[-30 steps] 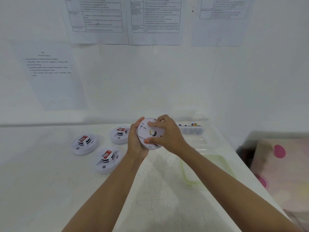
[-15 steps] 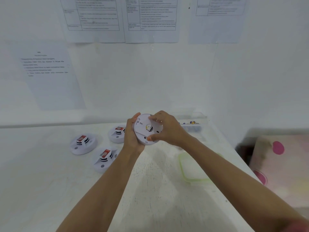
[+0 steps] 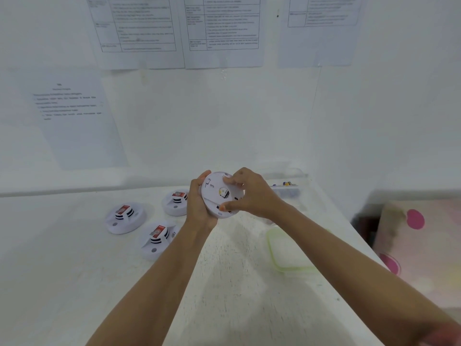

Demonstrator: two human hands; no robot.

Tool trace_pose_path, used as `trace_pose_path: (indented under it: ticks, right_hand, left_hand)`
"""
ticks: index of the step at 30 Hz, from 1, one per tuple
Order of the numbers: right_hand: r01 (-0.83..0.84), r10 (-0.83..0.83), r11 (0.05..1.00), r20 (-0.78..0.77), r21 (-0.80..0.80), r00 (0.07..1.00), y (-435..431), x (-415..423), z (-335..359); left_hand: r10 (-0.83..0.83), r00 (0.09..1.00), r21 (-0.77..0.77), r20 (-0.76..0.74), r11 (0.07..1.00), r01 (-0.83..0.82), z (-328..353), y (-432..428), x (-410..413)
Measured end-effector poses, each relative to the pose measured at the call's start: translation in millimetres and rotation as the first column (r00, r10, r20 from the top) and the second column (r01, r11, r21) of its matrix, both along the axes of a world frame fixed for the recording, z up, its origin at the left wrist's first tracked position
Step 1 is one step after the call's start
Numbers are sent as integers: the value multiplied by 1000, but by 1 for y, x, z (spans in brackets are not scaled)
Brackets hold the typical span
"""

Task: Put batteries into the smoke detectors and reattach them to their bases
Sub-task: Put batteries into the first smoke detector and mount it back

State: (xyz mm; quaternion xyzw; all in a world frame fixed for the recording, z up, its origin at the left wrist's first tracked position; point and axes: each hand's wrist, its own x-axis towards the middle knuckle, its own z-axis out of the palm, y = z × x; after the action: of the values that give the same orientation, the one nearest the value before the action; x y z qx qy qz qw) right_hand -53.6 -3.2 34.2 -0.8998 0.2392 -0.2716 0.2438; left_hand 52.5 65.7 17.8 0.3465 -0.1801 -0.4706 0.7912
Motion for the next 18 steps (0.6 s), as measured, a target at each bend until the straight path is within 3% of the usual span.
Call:
trace_pose_path:
  ticks: [9,18]
  right_hand:
    - [60,-77,989,122,137,990,7,3,-12]
    - [82,-129,976,234,201,964,7,12,-18]
  left_hand:
    - [87,995,-12,-40,996,-87,-8,-3,3]
    - [176,984,2,27,984,-176,-12,-7,9]
